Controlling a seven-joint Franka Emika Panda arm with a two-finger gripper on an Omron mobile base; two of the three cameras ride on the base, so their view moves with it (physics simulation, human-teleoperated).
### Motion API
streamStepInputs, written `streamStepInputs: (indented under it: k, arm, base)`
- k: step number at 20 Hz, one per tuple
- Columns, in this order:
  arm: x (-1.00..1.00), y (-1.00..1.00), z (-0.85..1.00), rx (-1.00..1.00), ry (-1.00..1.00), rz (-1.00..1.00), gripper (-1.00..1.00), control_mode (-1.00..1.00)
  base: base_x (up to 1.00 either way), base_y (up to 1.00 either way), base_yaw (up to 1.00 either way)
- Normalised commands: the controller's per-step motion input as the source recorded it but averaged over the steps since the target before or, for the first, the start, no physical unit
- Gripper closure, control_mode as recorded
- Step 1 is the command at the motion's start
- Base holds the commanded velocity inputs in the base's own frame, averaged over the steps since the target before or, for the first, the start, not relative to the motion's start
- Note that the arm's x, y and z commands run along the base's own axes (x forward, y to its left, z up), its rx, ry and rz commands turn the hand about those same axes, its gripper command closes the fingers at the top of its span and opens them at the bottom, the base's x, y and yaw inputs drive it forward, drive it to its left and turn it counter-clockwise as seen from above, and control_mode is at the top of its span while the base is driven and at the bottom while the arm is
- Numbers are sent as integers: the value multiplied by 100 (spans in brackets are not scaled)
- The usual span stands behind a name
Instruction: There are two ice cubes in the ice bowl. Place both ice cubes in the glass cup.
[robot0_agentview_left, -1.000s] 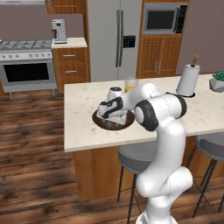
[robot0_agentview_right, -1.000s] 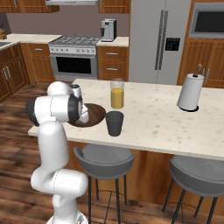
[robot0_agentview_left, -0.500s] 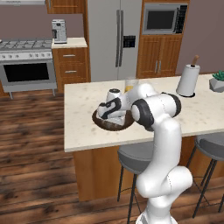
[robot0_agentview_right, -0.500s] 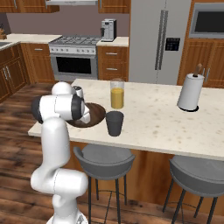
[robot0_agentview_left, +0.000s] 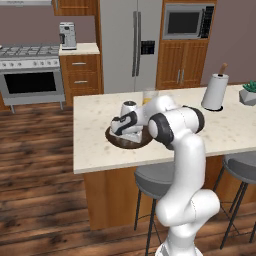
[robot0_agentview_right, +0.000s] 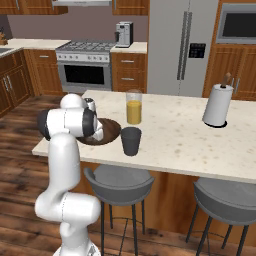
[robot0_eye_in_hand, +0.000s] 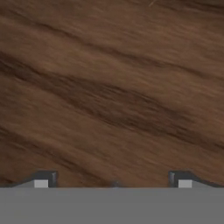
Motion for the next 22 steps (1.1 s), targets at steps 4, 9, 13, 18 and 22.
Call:
streamStepInputs:
  k: [4,9,13,18,22]
  arm:
    - [0,7,-32,-6,12,0,100,-100]
    - [-12,2,-28,-7,12,0,100,-100]
    - [-37,0,6,0,-1,0,100,-100]
    - [-27,-14,63,5,-2,0,100,-100]
    - [-29,-50,91,8,0,-1,100,-100]
  base:
    - [0,0,0]
    - [0,0,0]
    - [0,0,0]
    - [0,0,0]
    - [0,0,0]
